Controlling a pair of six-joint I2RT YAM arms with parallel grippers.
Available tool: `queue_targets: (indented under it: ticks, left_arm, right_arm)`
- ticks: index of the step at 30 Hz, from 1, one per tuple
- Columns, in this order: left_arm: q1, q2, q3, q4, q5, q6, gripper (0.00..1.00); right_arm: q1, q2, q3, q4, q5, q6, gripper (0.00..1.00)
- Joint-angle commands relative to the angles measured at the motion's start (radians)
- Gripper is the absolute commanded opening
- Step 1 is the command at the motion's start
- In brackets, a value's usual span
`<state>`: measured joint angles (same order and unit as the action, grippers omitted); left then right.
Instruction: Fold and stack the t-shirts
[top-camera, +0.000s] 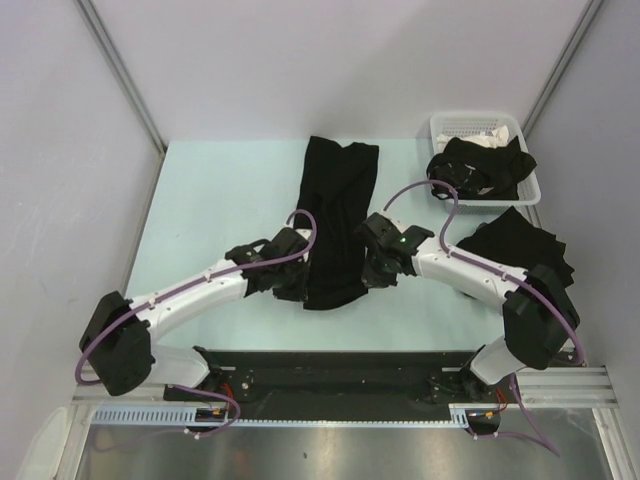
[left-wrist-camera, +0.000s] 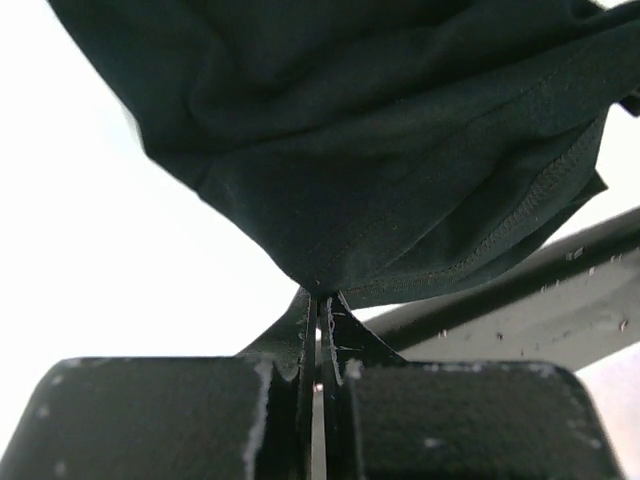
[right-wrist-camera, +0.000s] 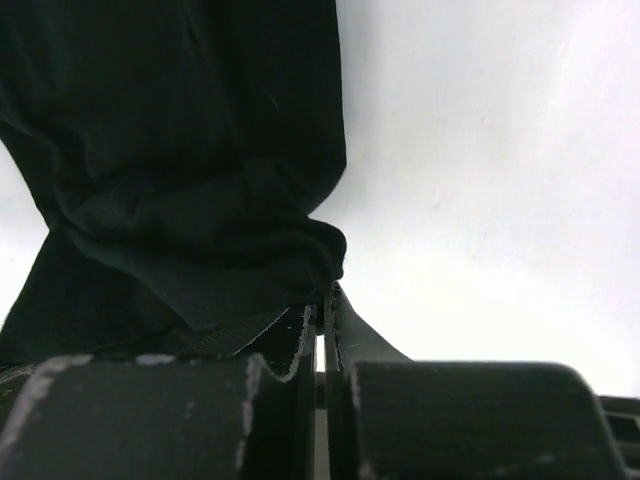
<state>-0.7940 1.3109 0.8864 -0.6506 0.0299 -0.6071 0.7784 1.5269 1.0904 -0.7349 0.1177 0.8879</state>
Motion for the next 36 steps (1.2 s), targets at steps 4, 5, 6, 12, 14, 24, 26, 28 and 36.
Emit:
queue_targets:
  ticks: [4, 5, 6, 12, 14, 24, 26, 28, 36]
  left_arm:
    - [0.096, 0.066, 0.151, -0.012, -0.085, 0.102, 0.0]
    - [0.116, 0.088, 0.172, -0.012, -0.088, 0.109, 0.0]
    - [0.125, 0.099, 0.183, -0.011, -0.09, 0.121, 0.0]
    - [0.173, 0.194, 0.264, 0.006, -0.114, 0.148, 0.0]
    - [0.187, 0.232, 0.293, 0.014, -0.119, 0.153, 0.0]
    - [0.245, 0.413, 0.502, 0.02, -0.146, 0.187, 0.0]
    - [0.263, 0.438, 0.526, 0.022, -0.145, 0.194, 0.0]
    - [0.28, 0.473, 0.562, 0.022, -0.137, 0.201, 0.0]
    - [0.332, 0.551, 0.663, 0.002, -0.14, 0.236, 0.0]
  right_arm:
    - [-0.086, -0.022, 0.072, 0.026, 0.002, -0.119, 0.0]
    - [-0.108, -0.014, 0.077, 0.032, -0.009, -0.125, 0.0]
    - [-0.117, -0.01, 0.086, 0.034, -0.021, -0.132, 0.0]
    - [-0.185, 0.067, 0.141, 0.104, -0.064, -0.213, 0.0]
    - [-0.197, 0.104, 0.166, 0.12, -0.075, -0.245, 0.0]
    - [-0.284, 0.275, 0.333, 0.186, -0.136, -0.359, 0.0]
    - [-0.301, 0.297, 0.359, 0.192, -0.153, -0.369, 0.0]
    - [-0.314, 0.325, 0.374, 0.19, -0.164, -0.374, 0.0]
    - [-0.337, 0.407, 0.448, 0.204, -0.193, -0.399, 0.0]
